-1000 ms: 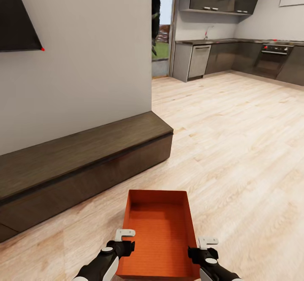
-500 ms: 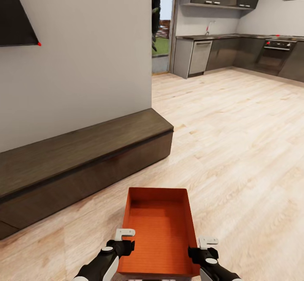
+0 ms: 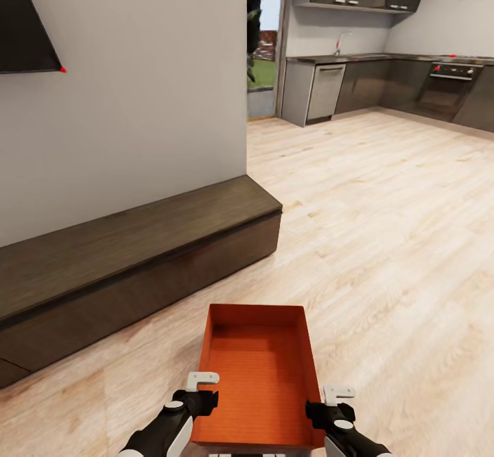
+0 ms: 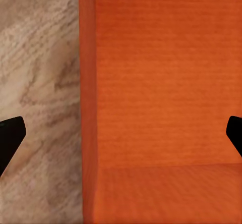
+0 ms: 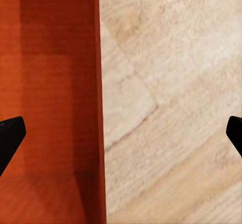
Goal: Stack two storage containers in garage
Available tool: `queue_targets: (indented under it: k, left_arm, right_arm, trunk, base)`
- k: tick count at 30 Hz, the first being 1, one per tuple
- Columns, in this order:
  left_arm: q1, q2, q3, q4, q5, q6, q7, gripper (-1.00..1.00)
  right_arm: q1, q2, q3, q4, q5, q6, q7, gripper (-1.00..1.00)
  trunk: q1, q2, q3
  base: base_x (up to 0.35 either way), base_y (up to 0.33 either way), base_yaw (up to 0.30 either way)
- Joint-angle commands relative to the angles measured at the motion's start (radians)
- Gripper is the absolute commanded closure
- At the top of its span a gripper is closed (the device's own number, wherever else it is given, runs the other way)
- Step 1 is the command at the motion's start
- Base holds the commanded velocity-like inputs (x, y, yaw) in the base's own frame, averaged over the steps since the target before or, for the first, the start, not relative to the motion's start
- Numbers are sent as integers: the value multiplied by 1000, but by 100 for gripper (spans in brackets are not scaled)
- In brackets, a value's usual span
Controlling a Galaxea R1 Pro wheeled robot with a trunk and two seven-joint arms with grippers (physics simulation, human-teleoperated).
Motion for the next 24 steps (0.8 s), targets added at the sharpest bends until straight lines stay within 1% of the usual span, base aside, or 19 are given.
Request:
queue_targets:
  k: [1,10,15,24]
  left_arm:
    - [0,0,-1,-2,-4,6,3,-100]
    - [0,1,-1,-1,-4,6,2,-100]
    - [0,1,-1,-1,-4,6,2,-100]
    - [0,1,-1,1,-4,6,2,-100]
  right_arm:
    - [-1,0,9,0,-11,-4,-4,-100]
    - [-1,-3,8,0,-11,-10,-4,-100]
    - [-1,-6,8,-1,-11,-24,-3,-100]
    - [-1,1,7,-1,-12,-27,-5,-100]
  trunk:
    - [0,0,-2]
    - [0,0,-16]
    - [0,0,-17]
    - [0,0,-17]
  base:
    - [0,0,0]
    - [0,0,0]
    - [0,0,0]
    - [0,0,0]
